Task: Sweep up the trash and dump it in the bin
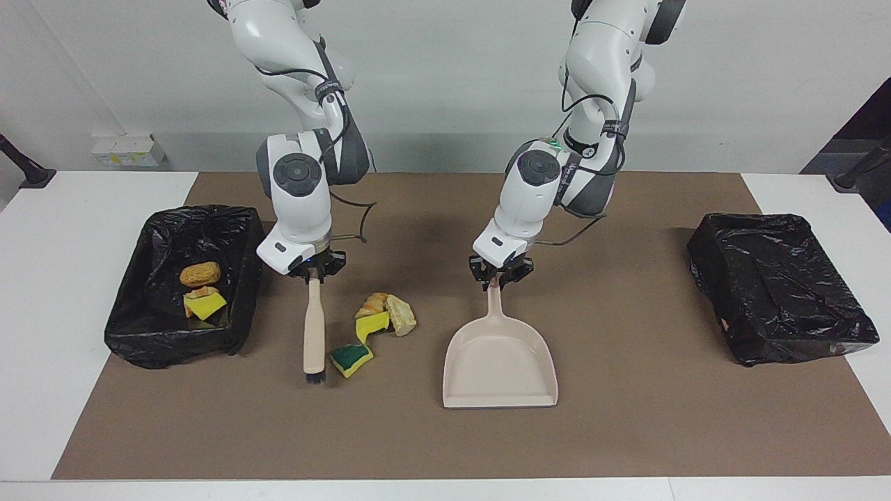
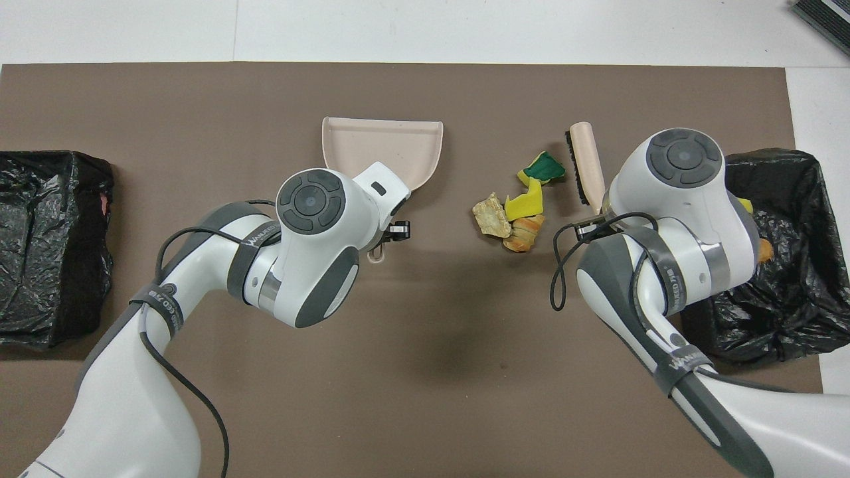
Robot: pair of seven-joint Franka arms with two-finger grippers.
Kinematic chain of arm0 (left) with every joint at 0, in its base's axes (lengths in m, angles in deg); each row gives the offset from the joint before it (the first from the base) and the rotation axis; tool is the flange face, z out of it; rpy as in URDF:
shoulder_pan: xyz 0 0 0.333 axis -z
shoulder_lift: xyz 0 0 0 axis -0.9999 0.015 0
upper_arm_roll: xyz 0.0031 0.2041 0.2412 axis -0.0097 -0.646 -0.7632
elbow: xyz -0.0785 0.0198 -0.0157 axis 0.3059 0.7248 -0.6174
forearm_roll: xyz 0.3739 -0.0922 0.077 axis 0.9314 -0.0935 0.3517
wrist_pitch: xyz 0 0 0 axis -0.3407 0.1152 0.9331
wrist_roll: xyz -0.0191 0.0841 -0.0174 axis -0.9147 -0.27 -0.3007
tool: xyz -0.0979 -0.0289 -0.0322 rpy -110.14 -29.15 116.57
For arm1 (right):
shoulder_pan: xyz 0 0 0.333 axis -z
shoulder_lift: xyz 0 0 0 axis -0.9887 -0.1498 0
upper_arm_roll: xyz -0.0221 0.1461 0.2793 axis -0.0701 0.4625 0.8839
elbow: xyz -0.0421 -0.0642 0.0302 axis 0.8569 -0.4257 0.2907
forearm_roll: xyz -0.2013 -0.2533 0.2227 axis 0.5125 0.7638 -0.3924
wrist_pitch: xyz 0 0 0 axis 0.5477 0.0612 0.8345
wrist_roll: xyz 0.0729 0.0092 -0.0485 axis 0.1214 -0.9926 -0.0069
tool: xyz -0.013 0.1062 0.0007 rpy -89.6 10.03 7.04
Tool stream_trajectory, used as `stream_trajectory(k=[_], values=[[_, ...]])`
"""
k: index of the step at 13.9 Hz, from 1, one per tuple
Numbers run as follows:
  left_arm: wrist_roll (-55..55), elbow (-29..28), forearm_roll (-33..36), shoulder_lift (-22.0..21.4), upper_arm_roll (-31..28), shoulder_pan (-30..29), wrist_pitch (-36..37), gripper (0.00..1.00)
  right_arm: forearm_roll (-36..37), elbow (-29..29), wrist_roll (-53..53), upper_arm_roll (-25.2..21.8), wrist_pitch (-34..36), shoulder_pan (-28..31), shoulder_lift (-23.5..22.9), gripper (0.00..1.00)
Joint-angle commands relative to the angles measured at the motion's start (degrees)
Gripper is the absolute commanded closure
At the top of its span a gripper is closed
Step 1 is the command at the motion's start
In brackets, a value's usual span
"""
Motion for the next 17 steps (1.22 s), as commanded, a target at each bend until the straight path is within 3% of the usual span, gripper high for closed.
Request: stream_trajectory(k=[1, 8, 12, 15, 17], values=[[8.8, -0.41, 4.7, -3.3, -0.14, -2.78, 3.13, 1.0, 1.22, -1.3, 5.08, 0.66, 0.02, 1.65, -0.66, 1.0], [48.4, -1.11, 5.33, -12.79, -0.05, -14.11, 18.24, 1.0, 0.43, -0.6, 4.39, 0.74, 1.42, 0.34, -2.68, 1.0], [71.2, -2.95, 5.33, -15.52, -0.05, -17.12, 25.29, 1.0, -0.19, -0.51, 4.12, 1.1, 5.37, -2.65, -2.06, 1.0], [73.53, -10.75, 5.33, -19.12, 0.38, -15.89, 23.37, 1.0, -4.49, -0.08, -0.08, 1.18, 6.96, -4.41, -1.71, 1.0], [70.73, -12.88, 5.16, -19.31, 0.38, -14.48, 20.64, 1.0, -6.85, 0.36, -4.04, 1.18, 7.66, -6.25, -1.1, 1.0]])
